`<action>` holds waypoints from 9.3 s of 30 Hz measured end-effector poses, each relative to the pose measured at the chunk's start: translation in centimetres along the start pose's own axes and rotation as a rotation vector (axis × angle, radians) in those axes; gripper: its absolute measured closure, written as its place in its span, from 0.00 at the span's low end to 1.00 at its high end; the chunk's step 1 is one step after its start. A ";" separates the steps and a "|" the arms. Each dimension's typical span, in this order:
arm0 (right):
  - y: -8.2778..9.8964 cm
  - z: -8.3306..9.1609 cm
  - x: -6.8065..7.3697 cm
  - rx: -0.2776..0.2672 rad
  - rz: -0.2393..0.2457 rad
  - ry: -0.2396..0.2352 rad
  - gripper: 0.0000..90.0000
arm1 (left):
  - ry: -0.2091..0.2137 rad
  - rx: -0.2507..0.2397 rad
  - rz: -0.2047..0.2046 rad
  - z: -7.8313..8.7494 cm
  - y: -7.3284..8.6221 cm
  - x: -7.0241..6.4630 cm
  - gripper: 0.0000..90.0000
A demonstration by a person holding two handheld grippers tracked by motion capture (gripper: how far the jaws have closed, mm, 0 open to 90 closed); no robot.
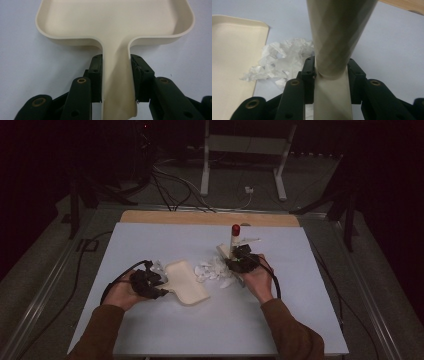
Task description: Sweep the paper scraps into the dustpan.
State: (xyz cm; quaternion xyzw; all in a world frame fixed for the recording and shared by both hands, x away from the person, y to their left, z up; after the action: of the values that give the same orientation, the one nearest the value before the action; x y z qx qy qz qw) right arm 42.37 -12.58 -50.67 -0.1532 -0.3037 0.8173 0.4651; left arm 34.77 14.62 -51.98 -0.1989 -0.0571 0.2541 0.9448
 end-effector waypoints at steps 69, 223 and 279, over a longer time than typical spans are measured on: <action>-0.6 -1.1 5.9 0.014 0.107 -0.063 0.73 | 0.022 0.005 -0.015 -0.6 -0.7 -0.5 0.74; -3.5 4.5 8.5 -0.058 0.284 -0.166 0.74 | -0.048 -0.238 0.038 -1.3 1.5 -1.6 0.74; -2.4 -2.1 9.0 -0.040 0.170 -0.045 0.74 | -0.035 -0.139 0.022 -0.9 2.8 -1.8 0.74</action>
State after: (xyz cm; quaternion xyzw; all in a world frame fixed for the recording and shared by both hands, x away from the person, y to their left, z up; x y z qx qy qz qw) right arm 40.37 -3.24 -50.49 -0.1695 -0.3161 0.8508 0.3839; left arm 32.11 15.67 -53.93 -0.2603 -0.0889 0.2633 0.9247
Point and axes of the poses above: each handheld gripper's, and its own axes: z roughly backward along the jaws, y roughly out of its underside, x roughly to its left, the point moved 6 cm from there along -z, roughly forward along the jaws, and after that the axes turned 3 degrees about x, right-handed, at the moved point
